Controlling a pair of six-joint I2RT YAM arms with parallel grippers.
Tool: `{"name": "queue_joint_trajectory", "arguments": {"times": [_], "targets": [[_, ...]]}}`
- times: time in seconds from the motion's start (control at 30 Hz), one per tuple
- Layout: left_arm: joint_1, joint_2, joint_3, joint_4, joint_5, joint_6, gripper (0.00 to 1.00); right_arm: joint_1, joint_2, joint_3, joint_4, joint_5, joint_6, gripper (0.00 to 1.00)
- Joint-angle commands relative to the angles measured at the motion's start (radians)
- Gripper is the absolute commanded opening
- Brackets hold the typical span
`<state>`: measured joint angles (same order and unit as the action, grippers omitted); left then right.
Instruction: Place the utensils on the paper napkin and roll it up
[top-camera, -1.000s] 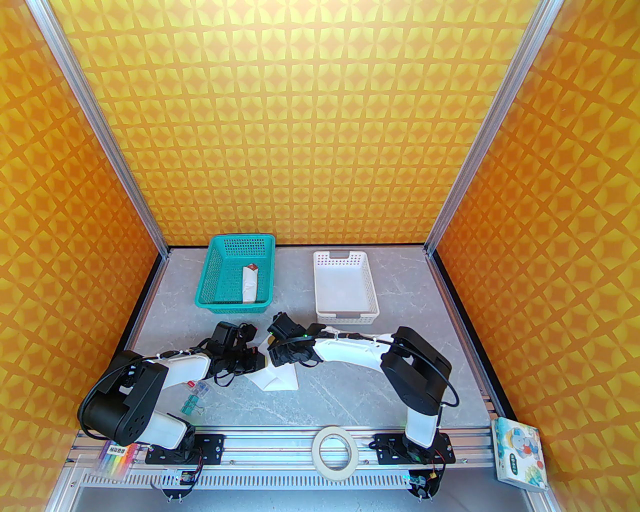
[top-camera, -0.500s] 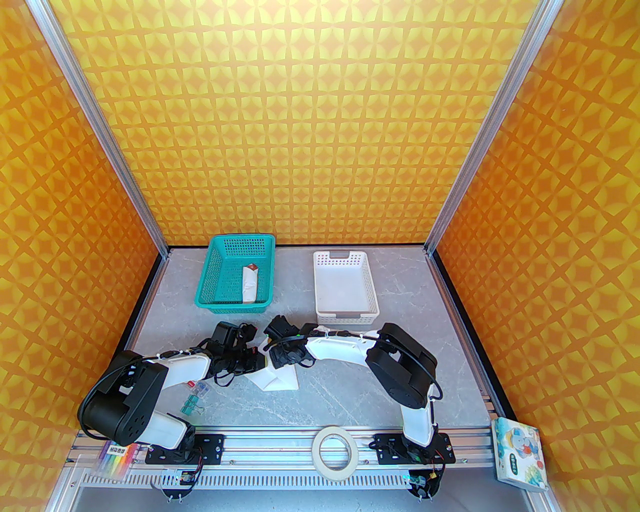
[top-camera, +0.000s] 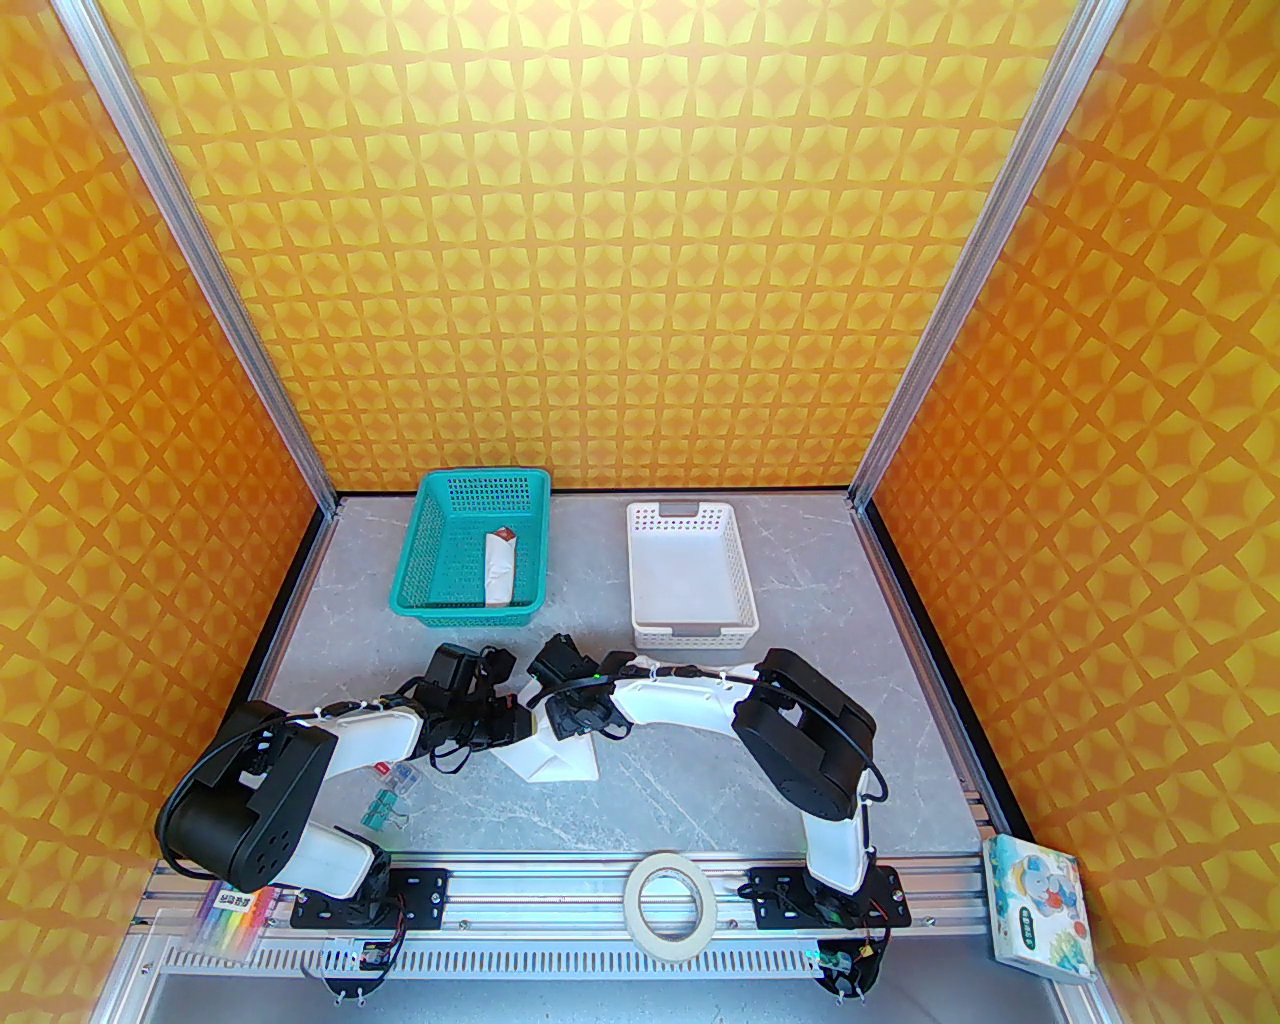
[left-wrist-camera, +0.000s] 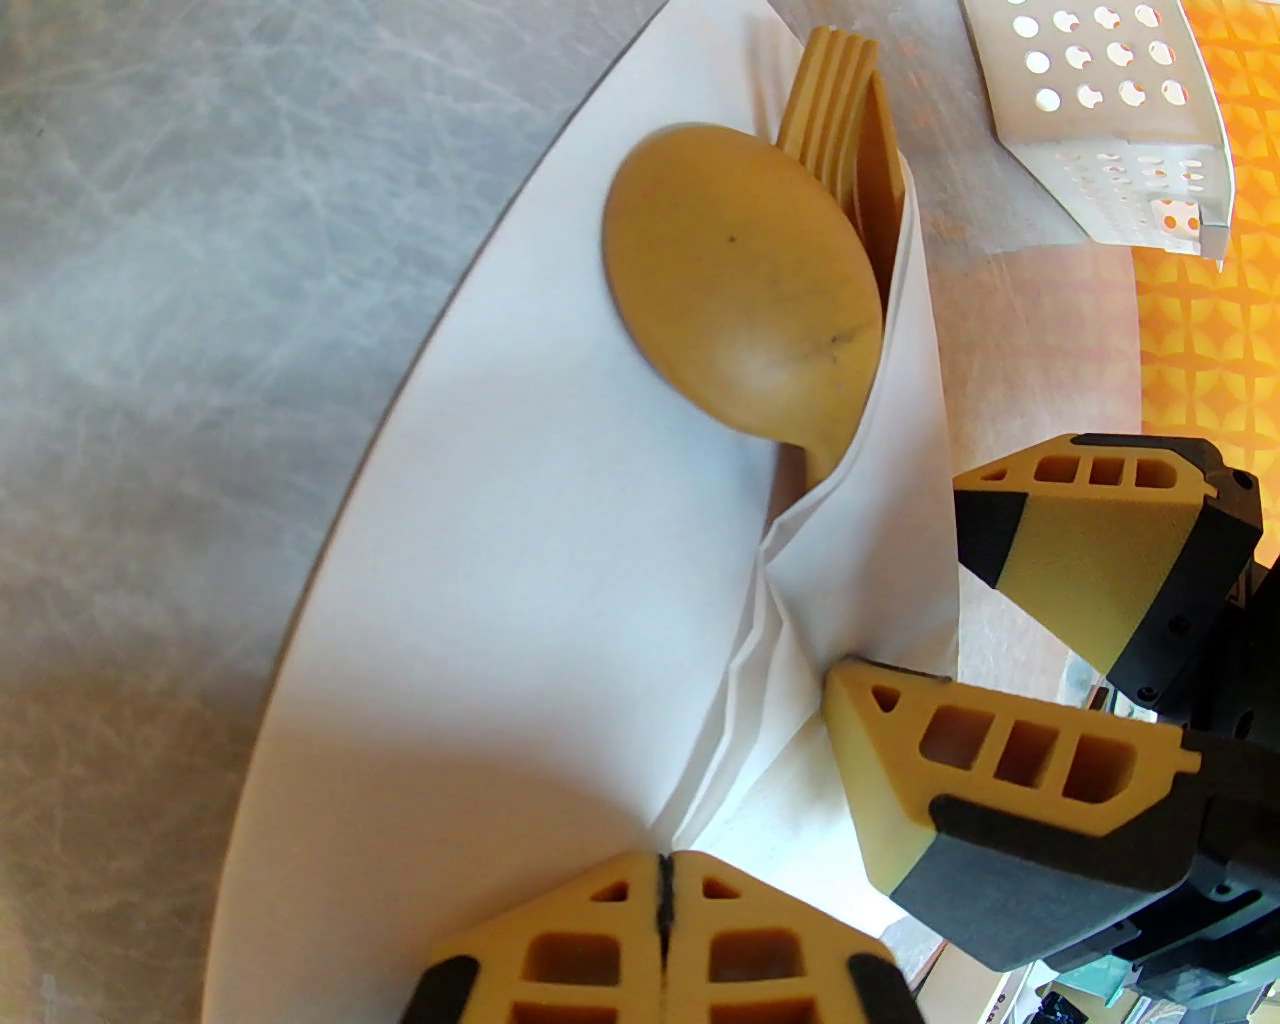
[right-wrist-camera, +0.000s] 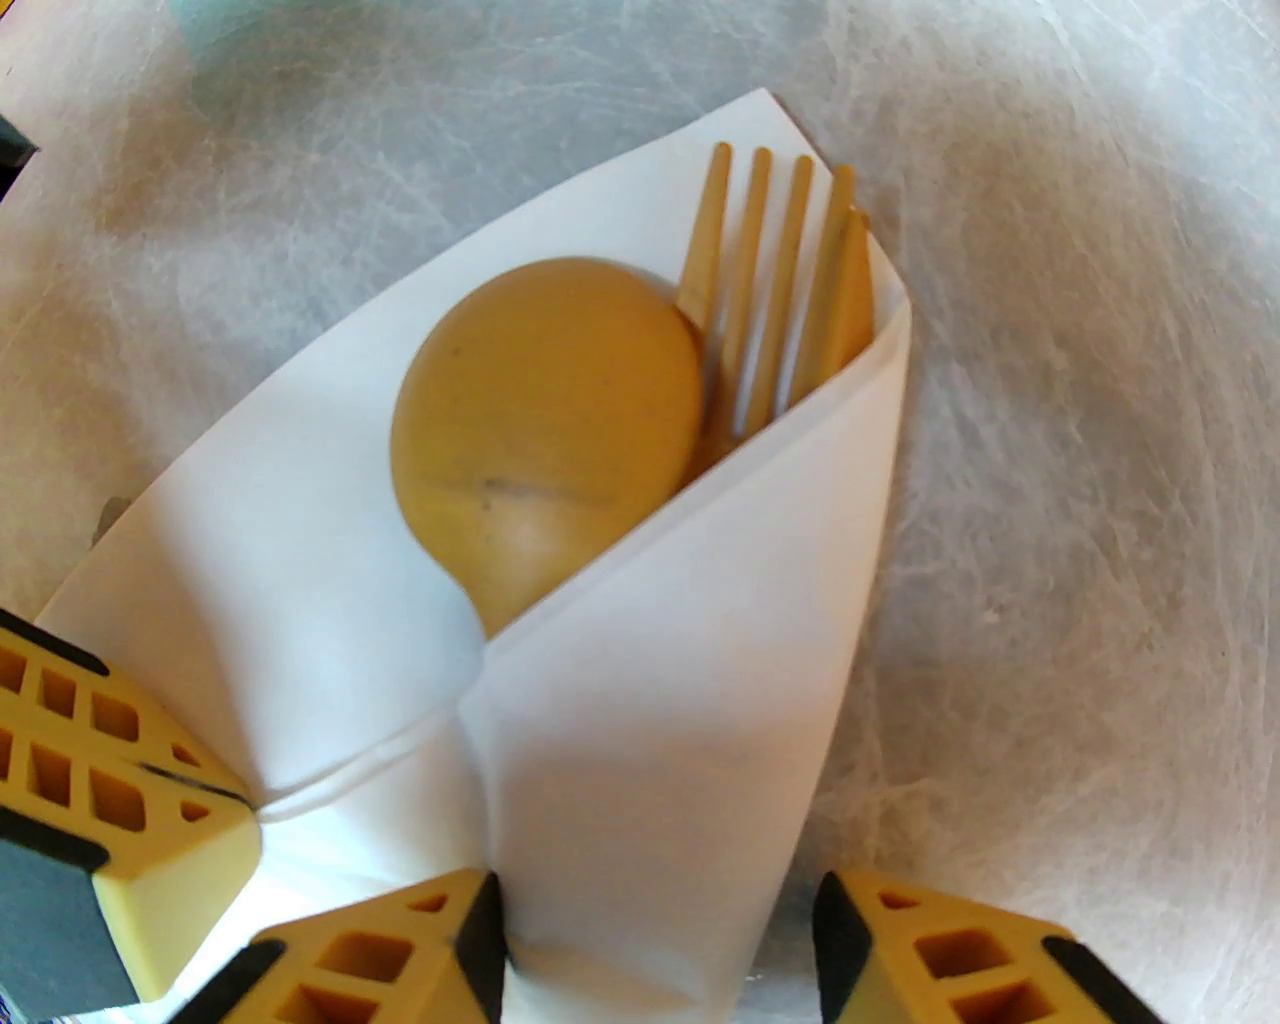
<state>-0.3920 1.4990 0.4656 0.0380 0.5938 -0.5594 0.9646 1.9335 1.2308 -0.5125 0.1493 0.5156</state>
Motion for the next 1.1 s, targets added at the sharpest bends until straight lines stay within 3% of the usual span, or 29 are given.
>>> {"name": "queue_joint_trajectory", "arguments": {"times": [0.0,0.23,0.33,0.4,0.53,0.67,1.07], "targets": [[0.004,0.023,-0.021,-0.086,-0.081,0.02,0.0,-0.012,-0.048,-0.03,-0.052,-0.016,-0.006,0.61],[0.002,0.024,-0.021,-0.087,-0.081,0.022,0.0,-0.072,-0.232,-0.137,0.121,-0.255,0.033,0.76],[0.003,0.021,-0.021,-0.087,-0.08,0.021,0.0,-0.106,-0.334,-0.239,0.197,-0.371,0.054,0.75],[0.002,0.021,-0.021,-0.086,-0.08,0.022,0.0,-0.123,-0.385,-0.309,0.238,-0.456,0.068,0.64],[0.002,0.018,-0.022,-0.087,-0.08,0.022,0.0,-0.127,-0.443,-0.445,0.34,-0.623,0.118,0.29],[0.002,0.018,-0.022,-0.084,-0.08,0.023,0.0,-0.127,-0.471,-0.562,0.456,-0.663,0.198,0.0],[0.002,0.019,-0.022,-0.086,-0.081,0.022,0.0,-0.127,-0.349,-0.616,0.595,-0.701,0.244,0.0]]}}
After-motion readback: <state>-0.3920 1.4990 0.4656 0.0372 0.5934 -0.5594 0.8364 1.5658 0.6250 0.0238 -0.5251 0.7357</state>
